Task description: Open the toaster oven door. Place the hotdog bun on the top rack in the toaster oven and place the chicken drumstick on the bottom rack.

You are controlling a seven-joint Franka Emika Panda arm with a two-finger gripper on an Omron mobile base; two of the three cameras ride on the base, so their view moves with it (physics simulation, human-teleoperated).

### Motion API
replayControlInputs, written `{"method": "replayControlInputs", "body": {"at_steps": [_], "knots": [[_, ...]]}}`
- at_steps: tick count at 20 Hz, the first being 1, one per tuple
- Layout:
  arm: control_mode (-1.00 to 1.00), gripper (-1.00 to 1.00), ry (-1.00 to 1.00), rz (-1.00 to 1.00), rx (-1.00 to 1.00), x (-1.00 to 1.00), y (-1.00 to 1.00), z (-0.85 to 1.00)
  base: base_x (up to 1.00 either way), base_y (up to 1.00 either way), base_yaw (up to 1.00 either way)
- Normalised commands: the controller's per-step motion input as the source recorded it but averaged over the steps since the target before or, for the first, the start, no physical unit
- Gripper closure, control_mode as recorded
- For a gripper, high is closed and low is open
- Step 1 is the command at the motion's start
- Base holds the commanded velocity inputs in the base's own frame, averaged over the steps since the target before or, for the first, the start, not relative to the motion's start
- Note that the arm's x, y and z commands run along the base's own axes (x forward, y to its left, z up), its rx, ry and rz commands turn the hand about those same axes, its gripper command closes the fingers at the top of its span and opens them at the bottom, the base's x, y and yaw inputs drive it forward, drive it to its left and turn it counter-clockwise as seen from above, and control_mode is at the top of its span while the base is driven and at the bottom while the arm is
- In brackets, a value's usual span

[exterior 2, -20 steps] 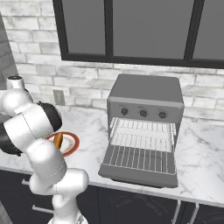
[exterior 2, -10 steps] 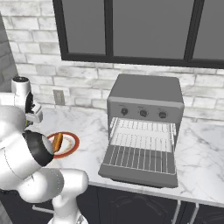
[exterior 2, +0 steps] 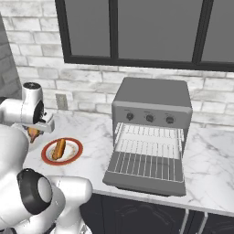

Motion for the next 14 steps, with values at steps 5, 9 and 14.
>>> {"method": "replayControlInputs", "body": {"at_steps": [5,9,14], "knots": [[-1.0,1.0,0.01,0.0,0.0,-0.2,-0.64,0.09,0.0,0.0,0.0],[-1.0,1.0,0.06,-0.01,0.0,-0.12,-0.63,0.13,0.0,0.0,0.0],[-1.0,1.0,0.01,0.0,0.0,-0.13,-0.67,0.06,0.0,0.0,0.0]]}}
